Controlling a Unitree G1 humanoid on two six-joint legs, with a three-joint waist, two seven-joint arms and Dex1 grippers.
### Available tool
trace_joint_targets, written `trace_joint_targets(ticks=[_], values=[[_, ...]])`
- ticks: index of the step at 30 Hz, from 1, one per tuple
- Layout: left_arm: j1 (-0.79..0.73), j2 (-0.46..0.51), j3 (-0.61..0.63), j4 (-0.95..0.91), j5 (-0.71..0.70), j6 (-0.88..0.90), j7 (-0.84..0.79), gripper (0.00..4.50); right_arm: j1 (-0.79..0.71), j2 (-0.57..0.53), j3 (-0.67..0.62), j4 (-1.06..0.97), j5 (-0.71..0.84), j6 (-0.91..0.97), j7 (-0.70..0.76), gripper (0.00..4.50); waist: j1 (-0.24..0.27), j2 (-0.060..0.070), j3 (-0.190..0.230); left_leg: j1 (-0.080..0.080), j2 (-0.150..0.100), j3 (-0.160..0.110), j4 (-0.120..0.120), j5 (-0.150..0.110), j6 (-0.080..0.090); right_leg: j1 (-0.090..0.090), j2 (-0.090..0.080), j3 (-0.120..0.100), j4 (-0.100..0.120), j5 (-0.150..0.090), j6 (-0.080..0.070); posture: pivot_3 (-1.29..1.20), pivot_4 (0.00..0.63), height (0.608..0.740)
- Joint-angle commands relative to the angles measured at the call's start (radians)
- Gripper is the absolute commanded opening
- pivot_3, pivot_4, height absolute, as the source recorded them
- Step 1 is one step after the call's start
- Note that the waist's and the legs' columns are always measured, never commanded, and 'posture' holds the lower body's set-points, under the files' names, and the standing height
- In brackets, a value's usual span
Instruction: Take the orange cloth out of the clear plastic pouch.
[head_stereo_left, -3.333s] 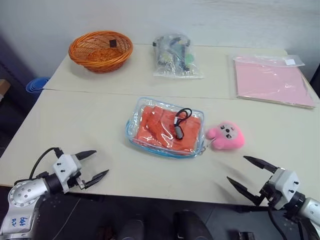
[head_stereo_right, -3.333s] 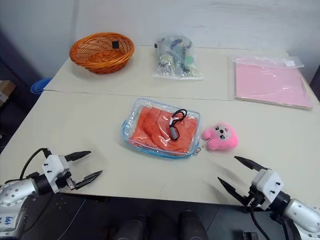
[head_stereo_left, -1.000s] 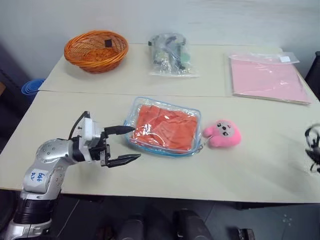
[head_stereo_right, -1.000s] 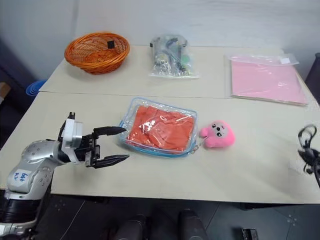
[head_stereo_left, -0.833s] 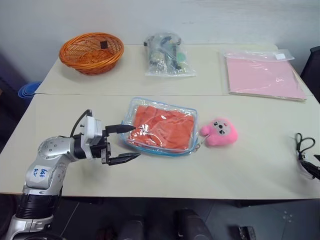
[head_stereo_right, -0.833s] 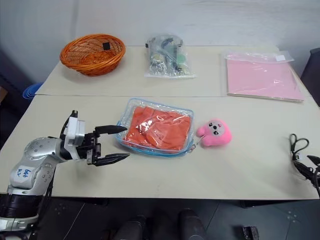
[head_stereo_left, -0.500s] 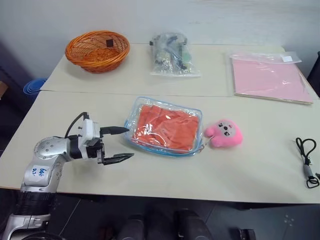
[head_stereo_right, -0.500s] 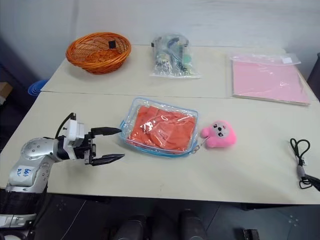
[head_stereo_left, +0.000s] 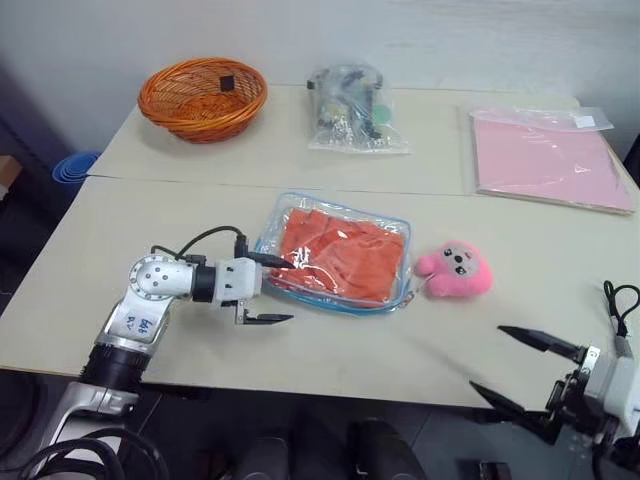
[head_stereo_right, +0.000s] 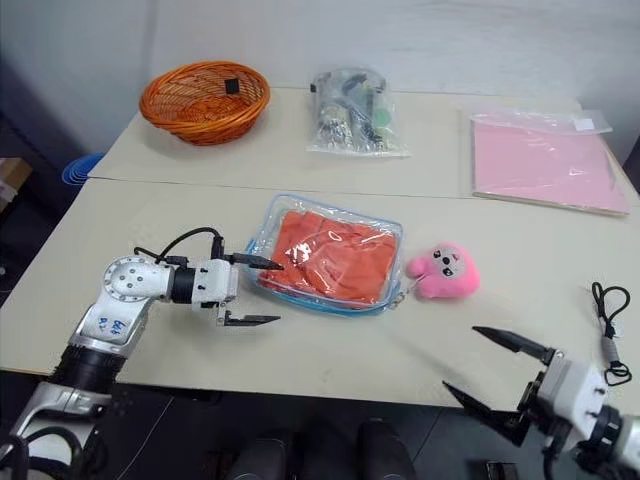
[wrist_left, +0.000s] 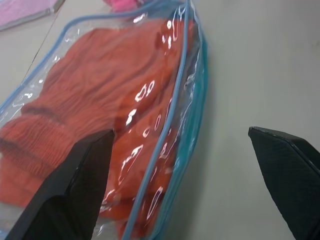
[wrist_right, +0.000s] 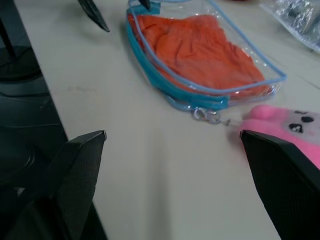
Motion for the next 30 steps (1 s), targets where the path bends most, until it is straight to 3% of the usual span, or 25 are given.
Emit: trace_joint_targets(ticks=[1, 3, 6, 9, 18, 22, 30], values=[[-0.067, 0.043, 0.02, 0.122, -0.006, -0.115, -0.069, 4.5, 0.028, 0.011, -0.015, 0.009, -0.012, -0.076, 0.002, 4.48, -0.005, -0.001, 0.0, 0.0, 0.0, 0.0, 0.0, -0.001, 0.001, 0.0, 0.0, 0.0, 0.0, 0.0, 0.0, 0.0, 0.15, 0.74], [-0.096, 0.044, -0.007, 0.185, -0.017, -0.144, -0.141, 4.5, 0.034, 0.01, -0.016, 0.037, -0.013, -0.091, -0.002, 4.48, -0.005, -0.001, 0.0, 0.001, 0.0, 0.001, 0.0, -0.001, 0.002, 0.0, 0.0, 0.001, 0.0, 0.0, 0.0, 0.0, 0.15, 0.74], [-0.149, -0.001, -0.038, 0.274, 0.037, -0.172, -0.116, 4.5, 0.031, 0.003, -0.011, 0.062, -0.016, -0.11, -0.007, 4.48, -0.002, -0.001, 0.0, 0.001, 0.0, 0.001, 0.0, -0.001, 0.002, 0.001, 0.0, 0.001, 0.001, 0.0, 0.0, 0.0, 0.15, 0.74], [-0.168, -0.047, -0.05, 0.319, 0.076, -0.183, -0.055, 3.92, 0.033, 0.004, 0.003, 0.052, -0.014, -0.112, -0.017, 4.5, 0.002, -0.001, 0.0, 0.0, 0.0, 0.001, 0.002, -0.001, 0.002, 0.0, 0.0, 0.0, 0.001, 0.0, 0.0, 0.0, 0.15, 0.74], [-0.061, -0.104, -0.094, 0.209, 0.123, -0.176, 0.04, 1.28, 0.091, 0.038, 0.042, 0.003, -0.03, -0.129, -0.075, 4.5, -0.001, -0.001, 0.0, 0.001, 0.0, 0.001, 0.001, -0.001, 0.003, 0.0, 0.0, 0.001, 0.002, 0.0, 0.0, 0.0, 0.15, 0.74], [-0.001, -0.179, -0.141, 0.027, 0.104, -0.031, 0.06, 0.12, 0.101, 0.044, 0.051, -0.006, -0.03, -0.133, -0.1, 4.5, 0.011, 0.0, -0.001, 0.001, 0.0, 0.001, 0.002, -0.001, 0.003, 0.002, -0.001, 0.001, 0.002, 0.0, 0.0, 0.0, 0.15, 0.74], [0.085, -0.26, -0.207, -0.203, 0.119, 0.162, 0.119, 0.03, 0.152, 0.042, 0.047, -0.024, -0.022, -0.139, -0.115, 4.5, 0.022, 0.0, -0.001, 0.001, 0.0, 0.001, 0.002, -0.001, 0.001, 0.001, -0.001, 0.002, 0.002, 0.0, 0.0, 0.0, 0.15, 0.74]])
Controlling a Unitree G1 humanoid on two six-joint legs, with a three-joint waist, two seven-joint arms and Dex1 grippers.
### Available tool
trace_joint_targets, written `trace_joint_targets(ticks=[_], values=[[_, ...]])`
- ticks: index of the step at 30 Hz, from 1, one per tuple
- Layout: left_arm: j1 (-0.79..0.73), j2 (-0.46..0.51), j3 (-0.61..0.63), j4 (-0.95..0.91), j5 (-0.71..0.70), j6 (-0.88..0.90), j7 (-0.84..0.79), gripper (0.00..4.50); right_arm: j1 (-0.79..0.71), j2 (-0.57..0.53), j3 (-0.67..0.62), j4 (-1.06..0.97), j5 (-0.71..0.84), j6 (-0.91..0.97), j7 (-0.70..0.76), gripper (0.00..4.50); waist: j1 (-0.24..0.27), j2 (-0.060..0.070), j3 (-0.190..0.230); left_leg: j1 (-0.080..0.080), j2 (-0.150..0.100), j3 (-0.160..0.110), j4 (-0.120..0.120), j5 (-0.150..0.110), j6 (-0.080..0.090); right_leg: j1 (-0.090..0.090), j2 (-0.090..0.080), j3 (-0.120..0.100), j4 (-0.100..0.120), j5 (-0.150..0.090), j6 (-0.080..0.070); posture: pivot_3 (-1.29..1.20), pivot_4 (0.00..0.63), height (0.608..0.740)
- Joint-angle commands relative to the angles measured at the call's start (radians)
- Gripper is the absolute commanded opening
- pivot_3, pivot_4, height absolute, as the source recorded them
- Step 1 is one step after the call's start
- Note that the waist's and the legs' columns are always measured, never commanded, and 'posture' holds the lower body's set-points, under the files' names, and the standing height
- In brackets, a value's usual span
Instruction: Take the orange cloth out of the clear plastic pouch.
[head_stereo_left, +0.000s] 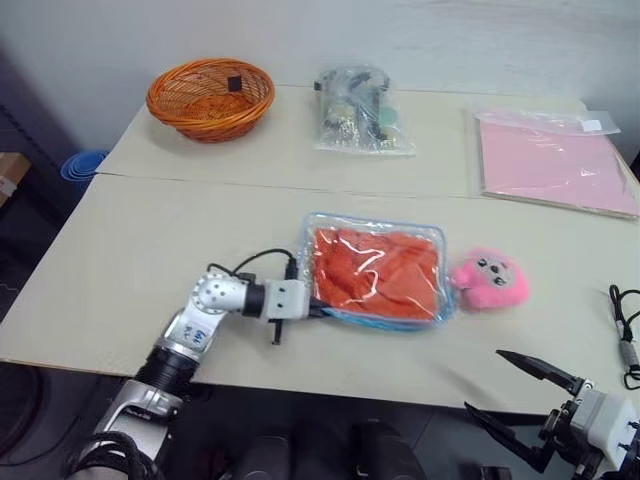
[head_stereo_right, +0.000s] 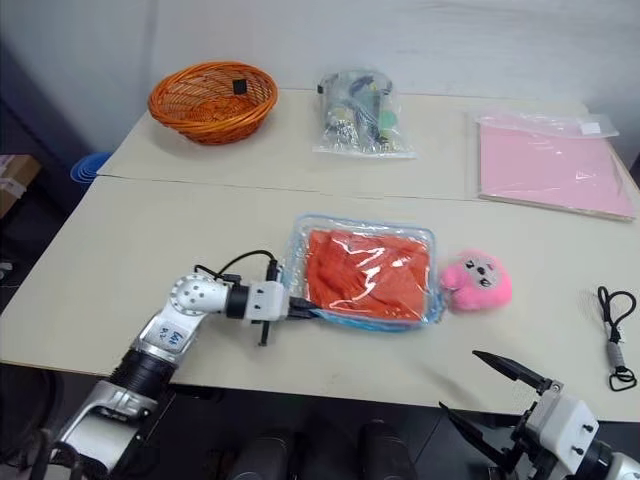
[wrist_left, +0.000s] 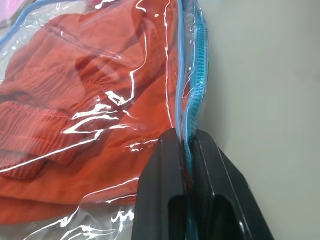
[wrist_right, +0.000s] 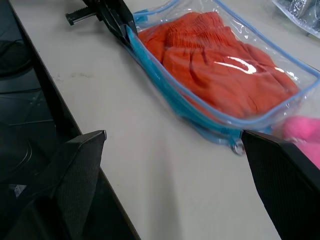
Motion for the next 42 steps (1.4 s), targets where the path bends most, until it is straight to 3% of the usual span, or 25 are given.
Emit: trace_joint_targets(ticks=[1, 7, 15, 21, 26, 33, 36, 42], values=[[0.013, -0.023, -0.026, -0.07, 0.02, 0.062, 0.047, 0.03, 0.028, 0.002, -0.011, -0.031, 0.015, -0.017, -0.004, 4.5, 0.0, 0.0, 0.0, 0.0, 0.0, 0.0, 0.0, 0.0, 0.0, 0.0, 0.0, 0.0, 0.0, 0.0, 0.0, 0.0, 0.15, 0.74], [0.019, -0.031, -0.023, -0.121, -0.004, 0.175, 0.068, 0.03, 0.01, -0.016, -0.055, 0.011, 0.033, 0.013, -0.033, 4.5, -0.003, 0.0, 0.0, 0.001, 0.0, 0.0, 0.0, -0.001, 0.002, 0.0, 0.001, 0.001, 0.0, 0.0, 0.0, 0.0, 0.15, 0.74], [0.018, -0.042, 0.015, -0.201, -0.125, 0.308, 0.045, 2.17, -0.098, -0.095, -0.132, 0.103, 0.051, 0.088, -0.074, 4.5, -0.004, 0.0, 0.0, 0.0, 0.0, 0.0, 0.0, 0.0, 0.001, 0.0, 0.001, 0.002, 0.0, 0.0, 0.0, 0.0, 0.15, 0.74], [0.003, -0.007, 0.135, -0.221, -0.354, 0.377, -0.08, 4.07, -0.339, -0.311, -0.125, 0.323, -0.032, 0.174, -0.069, 4.5, -0.014, -0.001, 0.0, 0.001, 0.0, 0.003, 0.001, 0.0, 0.001, 0.0, 0.002, 0.004, 0.001, 0.0, 0.0, 0.0, 0.15, 0.74], [-0.031, 0.049, 0.226, -0.172, -0.463, 0.386, -0.179, 4.07, -0.632, -0.44, 0.029, 0.61, -0.131, 0.206, -0.04, 4.5, -0.025, -0.001, 0.001, 0.001, 0.0, 0.003, 0.002, 0.001, 0.0, 0.0, 0.002, 0.004, 0.001, 0.0, 0.0, 0.0, 0.15, 0.74], [-0.027, 0.08, 0.245, -0.152, -0.477, 0.37, -0.228, 4.49, -0.951, -0.44, 0.204, 0.877, -0.162, 0.234, 0.07, 4.5, -0.027, -0.001, 0.001, 0.0, 0.001, 0.006, 0.003, 0.002, -0.001, -0.002, 0.002, 0.005, 0.001, 0.0, 0.001, 0.0, 0.15, 0.74], [-0.003, 0.075, 0.248, -0.168, -0.471, 0.362, -0.211, 4.5, -1.026, -0.434, 0.258, 0.953, -0.175, 0.257, 0.118, 3.93, -0.025, -0.001, 0.001, -0.001, 0.001, 0.007, 0.003, 0.001, 0.0, -0.002, 0.001, 0.006, 0.001, 0.001, 0.002, 0.0, 0.15, 0.74], [0.029, 0.086, 0.243, -0.195, -0.466, 0.365, -0.206, 4.5, -1.095, -0.454, 0.251, 1.049, -0.16, 0.263, 0.164, 1.96, -0.026, -0.001, 0.001, -0.001, 0.001, 0.007, 0.004, 0.001, 0.0, -0.002, 0.001, 0.007, 0.001, 0.001, 0.002, 0.0, 0.15, 0.74]])
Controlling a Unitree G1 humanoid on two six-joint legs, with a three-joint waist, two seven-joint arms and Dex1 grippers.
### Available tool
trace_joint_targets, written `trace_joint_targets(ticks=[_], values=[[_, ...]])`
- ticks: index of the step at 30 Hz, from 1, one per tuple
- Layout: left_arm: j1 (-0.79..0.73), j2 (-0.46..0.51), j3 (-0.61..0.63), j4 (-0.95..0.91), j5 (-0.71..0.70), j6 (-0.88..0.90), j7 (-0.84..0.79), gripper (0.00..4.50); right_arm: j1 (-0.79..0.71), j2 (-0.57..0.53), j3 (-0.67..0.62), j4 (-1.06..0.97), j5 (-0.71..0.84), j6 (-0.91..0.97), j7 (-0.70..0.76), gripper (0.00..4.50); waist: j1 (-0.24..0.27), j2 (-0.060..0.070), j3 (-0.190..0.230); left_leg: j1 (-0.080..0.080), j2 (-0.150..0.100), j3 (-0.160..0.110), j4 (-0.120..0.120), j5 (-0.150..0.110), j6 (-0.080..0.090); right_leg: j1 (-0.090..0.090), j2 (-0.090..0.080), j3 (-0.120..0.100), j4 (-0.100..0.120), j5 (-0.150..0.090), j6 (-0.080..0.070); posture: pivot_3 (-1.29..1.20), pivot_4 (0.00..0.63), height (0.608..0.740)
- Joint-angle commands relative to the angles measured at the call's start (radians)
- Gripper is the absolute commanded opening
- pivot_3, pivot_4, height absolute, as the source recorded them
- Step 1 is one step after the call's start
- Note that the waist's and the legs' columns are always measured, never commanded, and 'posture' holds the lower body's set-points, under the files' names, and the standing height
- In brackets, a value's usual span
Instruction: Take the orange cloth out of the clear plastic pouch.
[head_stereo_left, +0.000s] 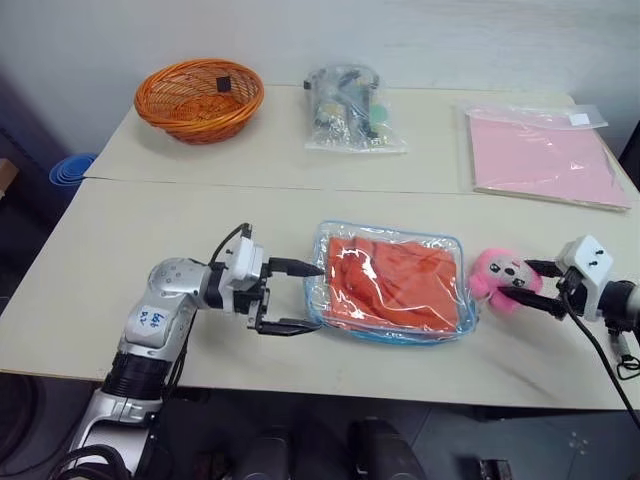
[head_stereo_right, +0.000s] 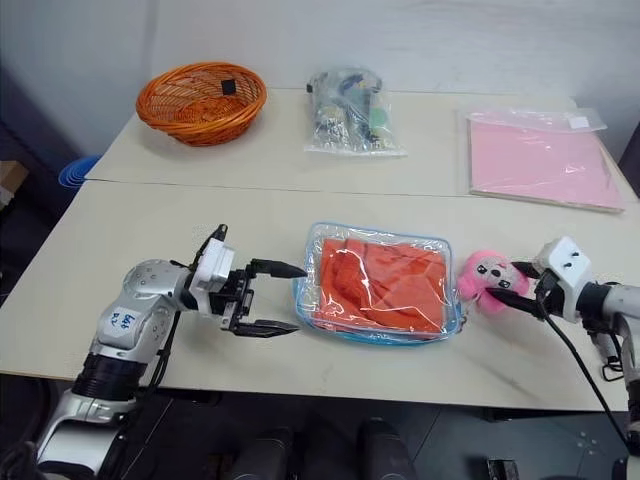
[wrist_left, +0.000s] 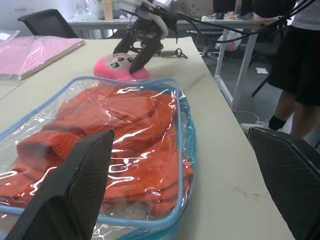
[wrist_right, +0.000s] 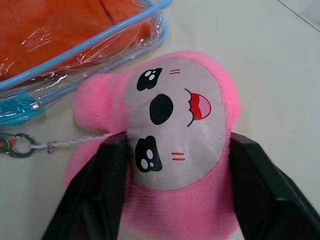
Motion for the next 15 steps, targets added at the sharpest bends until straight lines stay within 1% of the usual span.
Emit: trace_joint_targets(ticks=[1, 4, 5, 6, 7, 8, 11, 13, 15], values=[[0.014, 0.011, 0.005, -0.05, -0.007, -0.012, 0.004, 4.5, 0.011, -0.043, -0.047, -0.005, 0.039, 0.018, 0.054, 1.63, 0.0, 0.0, 0.0, 0.0, 0.0, 0.0, 0.0, 0.0, 0.0, 0.0, 0.0, 0.0, 0.0, 0.0, 0.0, 0.0, 0.15, 0.74], [0.033, 0.009, -0.011, -0.052, 0.01, -0.016, 0.014, 4.5, 0.098, -0.091, -0.124, -0.112, 0.109, 0.08, 0.111, 0.64, 0.007, 0.0, 0.0, 0.0, 0.0, 0.0, 0.0, 0.0, 0.0, 0.0, 0.0, 0.0, 0.0, 0.0, 0.0, 0.0, 0.15, 0.74], [0.039, 0.008, -0.016, -0.056, 0.013, -0.02, 0.017, 4.5, 0.125, -0.102, -0.146, -0.142, 0.121, 0.089, 0.117, 0.36, 0.006, 0.0, 0.0, -0.001, 0.0, 0.0, 0.0, 0.0, 0.0, 0.0, 0.0, 0.0, 0.0, 0.0, 0.0, 0.0, 0.15, 0.74], [0.048, 0.004, -0.021, -0.06, 0.017, -0.018, 0.026, 4.5, 0.179, -0.116, -0.192, -0.203, 0.157, 0.15, 0.124, 0.12, 0.005, 0.0, 0.0, -0.001, 0.0, 0.0, 0.0, -0.001, 0.0, 0.0, 0.0, 0.0, 0.0, 0.0, 0.0, 0.0, 0.15, 0.74], [0.059, 0.0, -0.025, -0.065, 0.022, -0.022, 0.034, 4.5, 0.237, -0.122, -0.245, -0.272, 0.194, 0.195, 0.136, 0.02, 0.005, 0.0, 0.0, -0.001, 0.0, 0.0, 0.0, -0.001, 0.001, 0.0, 0.0, 0.0, -0.001, 0.0, 0.001, 0.0, 0.15, 0.74], [0.068, -0.003, -0.03, -0.067, 0.026, -0.025, 0.041, 4.5, 0.285, -0.108, -0.304, -0.338, 0.213, 0.202, 0.116, 0.02, 0.004, 0.0, 0.0, -0.001, 0.0, 0.0, -0.001, -0.001, 0.001, 0.0, 0.0, 0.0, -0.001, 0.0, 0.001, 0.0, 0.15, 0.74], [0.086, -0.009, -0.031, -0.069, 0.027, -0.021, 0.066, 4.5, 0.389, -0.024, -0.424, -0.497, 0.218, 0.124, 0.037, 0.02, 0.001, -0.001, 0.0, 0.0, 0.0, 0.0, -0.001, -0.001, 0.001, 0.0, 0.0, 0.001, -0.001, 0.0, 0.001, 0.0, 0.15, 0.74], [0.092, -0.015, -0.035, -0.08, 0.025, -0.009, 0.086, 4.5, 0.449, 0.047, -0.459, -0.591, 0.197, 0.03, 0.006, 0.02, 0.0, -0.001, 0.001, 0.001, 0.001, 0.001, -0.001, -0.003, 0.003, 0.001, 0.001, 0.002, -0.001, 0.0, 0.001, 0.0, 0.15, 0.74], [0.097, -0.019, -0.042, -0.087, 0.022, -0.002, 0.094, 4.5, 0.497, 0.109, -0.458, -0.66, 0.164, -0.078, -0.009, 0.02, 0.0, -0.001, 0.0, 0.001, 0.001, 0.001, -0.001, -0.003, 0.003, 0.001, 0.001, 0.002, 0.0, 0.0, 0.001, 0.0, 0.15, 0.74]])
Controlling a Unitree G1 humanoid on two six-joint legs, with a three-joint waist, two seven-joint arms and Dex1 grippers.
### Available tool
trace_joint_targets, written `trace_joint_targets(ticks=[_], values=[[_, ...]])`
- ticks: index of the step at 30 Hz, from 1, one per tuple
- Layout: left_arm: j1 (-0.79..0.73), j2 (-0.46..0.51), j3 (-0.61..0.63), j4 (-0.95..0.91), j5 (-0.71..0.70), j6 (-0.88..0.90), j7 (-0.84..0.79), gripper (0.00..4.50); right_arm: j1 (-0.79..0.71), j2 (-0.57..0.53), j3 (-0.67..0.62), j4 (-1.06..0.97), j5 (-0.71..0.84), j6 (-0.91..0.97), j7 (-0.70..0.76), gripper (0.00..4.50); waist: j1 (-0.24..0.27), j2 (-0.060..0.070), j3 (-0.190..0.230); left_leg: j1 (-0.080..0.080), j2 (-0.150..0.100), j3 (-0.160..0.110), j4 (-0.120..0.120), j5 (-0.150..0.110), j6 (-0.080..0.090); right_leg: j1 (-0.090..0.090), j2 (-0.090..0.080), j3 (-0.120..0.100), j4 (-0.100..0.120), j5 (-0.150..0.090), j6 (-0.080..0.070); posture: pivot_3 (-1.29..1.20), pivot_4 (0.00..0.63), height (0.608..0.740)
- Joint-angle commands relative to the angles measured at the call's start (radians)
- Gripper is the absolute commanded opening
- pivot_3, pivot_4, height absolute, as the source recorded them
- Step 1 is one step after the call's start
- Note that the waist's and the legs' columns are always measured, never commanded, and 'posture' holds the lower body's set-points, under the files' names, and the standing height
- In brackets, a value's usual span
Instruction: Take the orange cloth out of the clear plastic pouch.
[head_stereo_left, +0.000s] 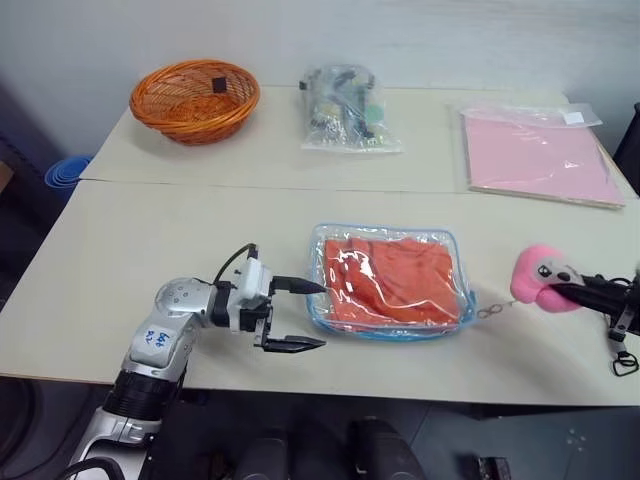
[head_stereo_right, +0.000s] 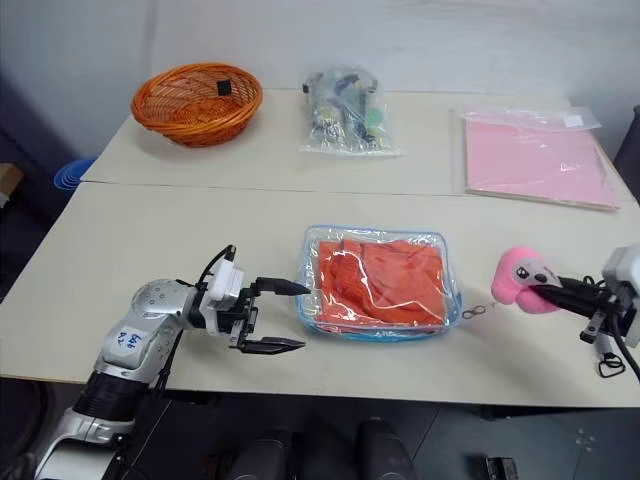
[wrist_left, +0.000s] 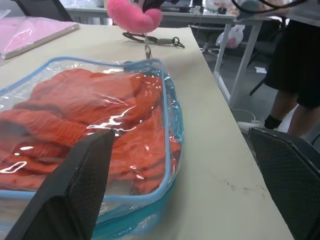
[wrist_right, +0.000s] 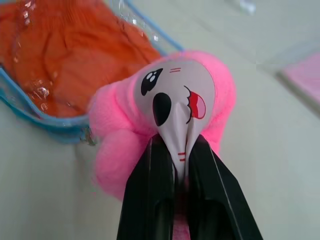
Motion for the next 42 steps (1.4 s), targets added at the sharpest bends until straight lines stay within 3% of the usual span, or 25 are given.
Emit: trace_joint_targets(ticks=[1, 10, 19, 25, 29, 32, 35, 39, 42], values=[[0.005, 0.0, -0.004, -0.046, -0.004, 0.005, 0.015, 4.5, 0.073, 0.087, -0.02, -0.141, -0.047, -0.194, -0.034, 0.02, 0.001, 0.0, 0.0, 0.0, 0.0, 0.0, 0.0, 0.0, 0.0, 0.0, 0.0, 0.0, 0.0, 0.0, 0.0, 0.0, 0.15, 0.74], [-0.036, -0.012, -0.032, -0.006, 0.009, 0.001, 0.009, 4.5, 0.161, 0.225, 0.182, -0.175, -0.252, -0.582, -0.1, 0.02, 0.001, 0.0, 0.0, 0.0, 0.0, 0.001, 0.0, 0.002, -0.003, 0.0, 0.0, 0.001, 0.001, 0.0, 0.0, 0.0, 0.15, 0.74], [-0.054, -0.017, -0.042, 0.006, 0.019, -0.004, 0.011, 4.5, 0.197, 0.258, 0.382, -0.132, -0.353, -0.669, -0.196, 0.02, -0.001, 0.0, 0.0, 0.001, 0.0, 0.002, 0.0, 0.002, -0.003, 0.0, 0.0, 0.002, 0.001, 0.0, 0.0, 0.0, 0.15, 0.74], [-0.056, -0.017, -0.04, 0.012, 0.026, -0.011, 0.014, 4.5, 0.203, 0.203, 0.443, -0.182, -0.297, -0.589, -0.188, 2.01, 0.0, 0.0, 0.0, 0.001, 0.0, 0.002, 0.0, 0.002, -0.003, 0.0, 0.0, 0.002, 0.001, 0.0, 0.0, 0.0, 0.15, 0.74], [-0.052, -0.009, -0.035, 0.012, 0.032, -0.017, 0.017, 4.5, 0.275, 0.11, 0.415, -0.318, -0.079, -0.433, -0.109, 3.43, 0.002, 0.0, 0.0, 0.001, 0.0, 0.001, 0.0, 0.002, -0.003, 0.0, 0.0, 0.001, 0.001, 0.0, 0.0, 0.0, 0.15, 0.74], [-0.044, 0.009, -0.023, 0.013, 0.032, -0.019, 0.01, 4.5, 0.372, 0.022, 0.304, -0.436, 0.111, -0.284, -0.05, 3.43, 0.003, 0.0, 0.0, 0.001, 0.0, 0.001, 0.0, 0.002, -0.003, 0.0, 0.0, 0.001, 0.0, 0.0, 0.0, 0.0, 0.15, 0.74], [-0.034, 0.039, -0.006, 0.02, 0.028, -0.026, -0.008, 4.5, 0.426, -0.01, 0.19, -0.454, 0.183, -0.25, 0.012, 3.43, 0.002, -0.001, 0.0, 0.001, 0.0, 0.0, 0.0, -0.001, 0.001, 0.002, 0.0, 0.001, -0.001, 0.0, 0.0, 0.0, 0.15, 0.74], [-0.016, 0.086, 0.022, 0.04, 0.022, -0.04, -0.031, 4.5, 0.373, -0.044, 0.081, -0.287, 0.184, -0.262, 0.115, 3.43, 0.0, -0.001, 0.0, 0.002, 0.0, 0.001, 0.0, -0.001, 0.002, 0.002, 0.0, 0.001, -0.002, 0.0, 0.0, 0.0, 0.15, 0.74], [-0.007, 0.103, 0.031, 0.056, 0.027, -0.06, -0.046, 4.5, 0.196, -0.095, 0.113, -0.016, 0.036, -0.433, 0.164, 3.43, -0.002, -0.002, 0.001, 0.002, 0.0, 0.001, 0.001, -0.001, 0.002, 0.002, 0.0, 0.001, -0.002, 0.0, 0.0, 0.0, 0.15, 0.74]])
